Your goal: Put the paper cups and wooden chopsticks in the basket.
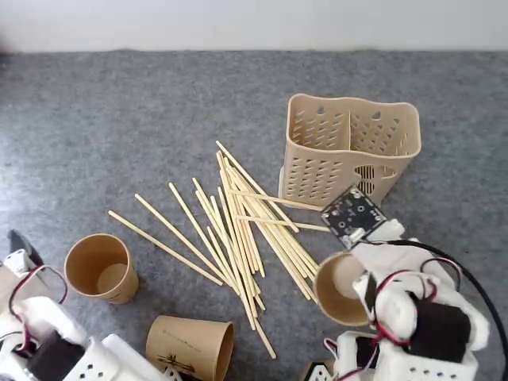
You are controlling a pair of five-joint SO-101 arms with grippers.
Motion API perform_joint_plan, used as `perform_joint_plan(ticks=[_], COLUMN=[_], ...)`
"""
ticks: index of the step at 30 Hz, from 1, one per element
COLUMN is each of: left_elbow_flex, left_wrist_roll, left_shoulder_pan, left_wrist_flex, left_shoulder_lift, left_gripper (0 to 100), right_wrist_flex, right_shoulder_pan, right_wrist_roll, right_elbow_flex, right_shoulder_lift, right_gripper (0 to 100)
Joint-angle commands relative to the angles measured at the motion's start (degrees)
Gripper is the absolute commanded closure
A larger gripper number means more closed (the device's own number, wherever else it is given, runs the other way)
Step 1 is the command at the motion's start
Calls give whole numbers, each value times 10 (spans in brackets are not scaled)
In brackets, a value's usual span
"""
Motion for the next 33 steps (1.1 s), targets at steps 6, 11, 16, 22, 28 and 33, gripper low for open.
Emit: perform_joint_plan(ticks=[6, 11, 16, 22, 28, 33], left_elbow_flex=[-95, -87, -88, -76, -51, -38], left_wrist_roll=[5, 18, 41, 43, 61, 62], left_shoulder_pan=[-1, -42, -95, -145, -152, -152], left_wrist_flex=[-9, -10, -11, -9, -8, -8], left_shoulder_lift=[-6, -5, -5, -5, -6, -6], left_gripper=[734, 735, 735, 735, 735, 735], right_wrist_flex=[-24, -90, -118, -123, -124, -145], right_shoulder_pan=[-177, -255, -341, -451, -540, -578], right_wrist_roll=[-127, -207, -259, -318, -352, -352], right_elbow_flex=[-86, -88, -158, -288, -368, -414], right_shoulder_lift=[19, 103, 179, 249, 361, 419], right_gripper=[989, 989, 989, 989, 989, 989])
